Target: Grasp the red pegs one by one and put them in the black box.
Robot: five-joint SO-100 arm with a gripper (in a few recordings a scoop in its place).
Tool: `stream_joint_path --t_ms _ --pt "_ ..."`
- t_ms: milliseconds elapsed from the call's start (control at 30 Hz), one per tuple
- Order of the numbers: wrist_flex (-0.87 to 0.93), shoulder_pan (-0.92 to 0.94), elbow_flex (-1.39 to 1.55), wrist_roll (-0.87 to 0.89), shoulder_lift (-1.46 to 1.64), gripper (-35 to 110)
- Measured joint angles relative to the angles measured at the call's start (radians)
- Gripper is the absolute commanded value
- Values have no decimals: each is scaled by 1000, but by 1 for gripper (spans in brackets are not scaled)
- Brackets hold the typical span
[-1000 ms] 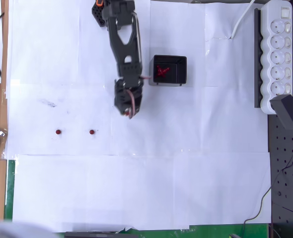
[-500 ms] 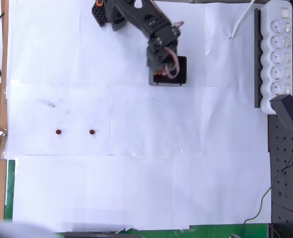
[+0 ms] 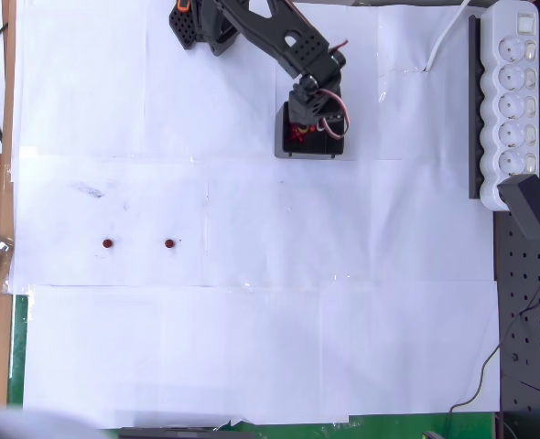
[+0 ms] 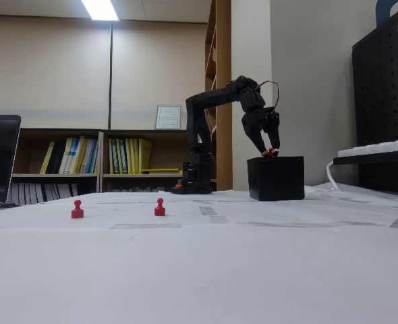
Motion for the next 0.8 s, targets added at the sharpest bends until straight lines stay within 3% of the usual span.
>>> stream_joint_path --t_ms 433,667,800 --pt "-11 132 5 -9 -40 12" --pt "-169 353 31 -18 -176 14" --pt "-224 483 6 89 -207 13"
